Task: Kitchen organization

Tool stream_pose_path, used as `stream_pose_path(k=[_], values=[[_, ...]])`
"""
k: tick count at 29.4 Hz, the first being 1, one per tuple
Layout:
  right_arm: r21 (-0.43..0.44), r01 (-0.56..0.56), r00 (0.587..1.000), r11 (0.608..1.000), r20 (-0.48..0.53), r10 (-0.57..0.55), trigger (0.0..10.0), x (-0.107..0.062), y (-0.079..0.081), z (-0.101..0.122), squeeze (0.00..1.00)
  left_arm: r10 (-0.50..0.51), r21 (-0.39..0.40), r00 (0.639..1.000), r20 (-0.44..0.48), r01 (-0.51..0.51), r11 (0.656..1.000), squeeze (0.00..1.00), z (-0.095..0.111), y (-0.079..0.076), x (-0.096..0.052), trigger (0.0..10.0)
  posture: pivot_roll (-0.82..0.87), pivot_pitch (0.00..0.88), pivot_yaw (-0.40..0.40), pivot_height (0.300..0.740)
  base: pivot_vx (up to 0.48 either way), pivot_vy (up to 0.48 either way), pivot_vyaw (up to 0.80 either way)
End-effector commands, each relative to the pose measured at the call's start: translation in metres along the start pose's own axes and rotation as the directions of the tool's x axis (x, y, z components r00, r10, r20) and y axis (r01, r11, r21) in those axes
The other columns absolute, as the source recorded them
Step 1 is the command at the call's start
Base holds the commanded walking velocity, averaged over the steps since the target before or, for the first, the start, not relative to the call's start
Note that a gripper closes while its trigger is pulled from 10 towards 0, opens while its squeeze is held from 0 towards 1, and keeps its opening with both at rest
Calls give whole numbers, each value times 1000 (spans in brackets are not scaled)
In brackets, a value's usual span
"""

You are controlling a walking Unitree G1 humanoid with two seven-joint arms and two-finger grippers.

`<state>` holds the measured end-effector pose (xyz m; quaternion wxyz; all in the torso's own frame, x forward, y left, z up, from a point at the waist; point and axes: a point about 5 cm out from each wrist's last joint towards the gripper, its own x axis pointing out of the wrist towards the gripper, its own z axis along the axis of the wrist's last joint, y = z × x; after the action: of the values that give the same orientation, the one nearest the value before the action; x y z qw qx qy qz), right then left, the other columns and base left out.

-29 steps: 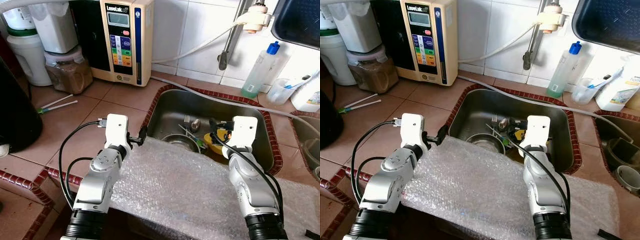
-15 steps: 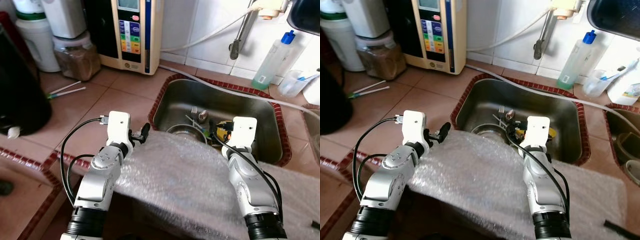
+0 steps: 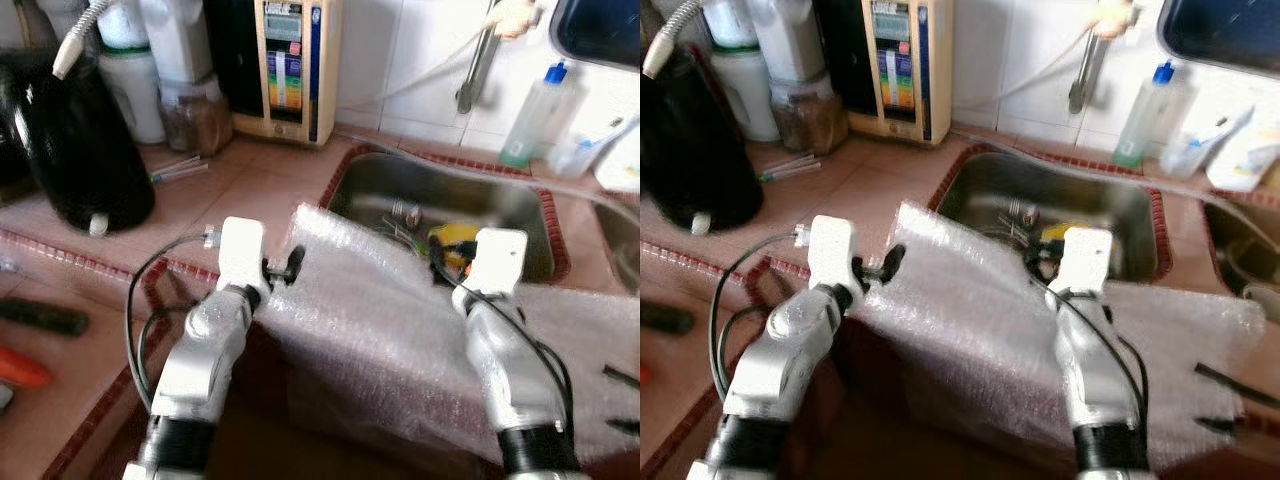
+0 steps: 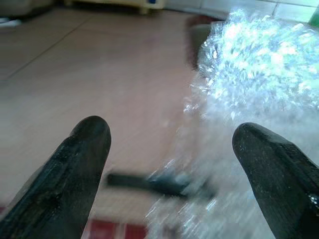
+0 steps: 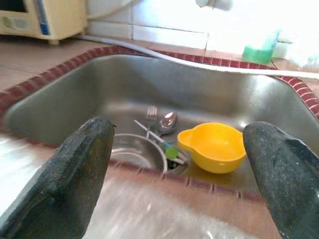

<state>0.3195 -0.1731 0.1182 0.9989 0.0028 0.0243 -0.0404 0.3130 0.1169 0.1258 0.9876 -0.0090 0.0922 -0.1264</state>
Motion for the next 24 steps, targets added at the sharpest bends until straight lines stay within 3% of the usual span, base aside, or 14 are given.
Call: stream_pose_path(k=[1, 11, 13, 16, 24], values=[[2, 11, 1000, 1000, -3, -11, 10000, 1, -4, 1, 0, -9, 2, 1000, -1, 9, 1000, 0, 2, -3, 1, 10000, 75, 0, -11, 740, 0, 0, 0], [-35, 26, 995, 999, 101, -23, 10000, 0, -6, 14, 0, 0, 2, 1000, 5, 0, 1000, 0, 2, -2, 1, 10000, 75, 0, -14, 740, 0, 0, 0], [-95, 23, 983, 995, 184, -5, 10000, 0, -6, 25, 0, 10, -1, 1000, 20, -10, 1000, 0, 4, -1, 1, 10000, 75, 0, -14, 740, 0, 0, 0], [-251, 58, 960, 966, 281, 15, 10000, 3, -7, 36, 0, 8, -7, 999, 39, -8, 1000, 0, 6, -1, 1, 10000, 72, 0, -11, 740, 0, 0, 0], [-285, 123, 932, 951, 363, -12, 10000, 15, -10, 53, 0, 20, -14, 997, 76, -19, 1000, 0, 11, -1, 1, 10000, 80, 0, -13, 740, 0, 0, 0]])
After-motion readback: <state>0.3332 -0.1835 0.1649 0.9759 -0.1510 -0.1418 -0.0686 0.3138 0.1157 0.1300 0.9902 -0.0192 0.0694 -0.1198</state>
